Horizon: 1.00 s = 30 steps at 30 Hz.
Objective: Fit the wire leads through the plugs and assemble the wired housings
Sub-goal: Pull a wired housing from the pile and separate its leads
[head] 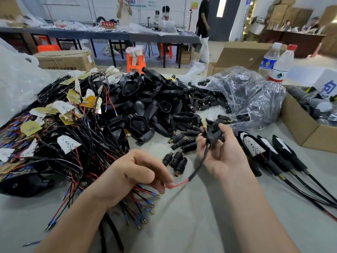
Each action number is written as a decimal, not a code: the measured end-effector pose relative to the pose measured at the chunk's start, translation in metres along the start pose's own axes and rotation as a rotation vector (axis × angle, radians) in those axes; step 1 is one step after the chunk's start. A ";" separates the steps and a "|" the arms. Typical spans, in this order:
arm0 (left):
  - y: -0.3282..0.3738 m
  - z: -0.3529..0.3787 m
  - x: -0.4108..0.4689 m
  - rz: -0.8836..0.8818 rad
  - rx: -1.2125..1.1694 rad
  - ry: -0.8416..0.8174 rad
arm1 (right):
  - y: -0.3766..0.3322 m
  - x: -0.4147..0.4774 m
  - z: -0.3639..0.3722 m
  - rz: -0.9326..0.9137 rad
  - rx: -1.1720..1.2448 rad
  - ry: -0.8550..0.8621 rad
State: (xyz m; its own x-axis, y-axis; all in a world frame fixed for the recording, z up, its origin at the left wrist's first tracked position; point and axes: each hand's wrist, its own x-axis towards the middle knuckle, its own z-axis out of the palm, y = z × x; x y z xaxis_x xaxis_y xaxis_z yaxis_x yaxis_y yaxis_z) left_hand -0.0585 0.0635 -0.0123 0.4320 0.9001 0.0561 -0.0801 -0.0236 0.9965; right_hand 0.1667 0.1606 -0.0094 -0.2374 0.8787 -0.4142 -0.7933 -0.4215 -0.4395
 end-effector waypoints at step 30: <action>-0.011 0.004 0.018 0.133 -0.219 0.367 | 0.049 -0.019 0.014 -0.062 -0.698 -0.208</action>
State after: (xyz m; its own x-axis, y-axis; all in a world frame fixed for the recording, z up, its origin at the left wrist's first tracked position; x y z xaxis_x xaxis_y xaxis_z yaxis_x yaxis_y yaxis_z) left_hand -0.0467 0.0783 -0.0217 0.0610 0.9912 0.1179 -0.3184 -0.0926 0.9434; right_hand 0.1242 0.1263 -0.0123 -0.3600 0.9008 -0.2428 -0.2826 -0.3533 -0.8918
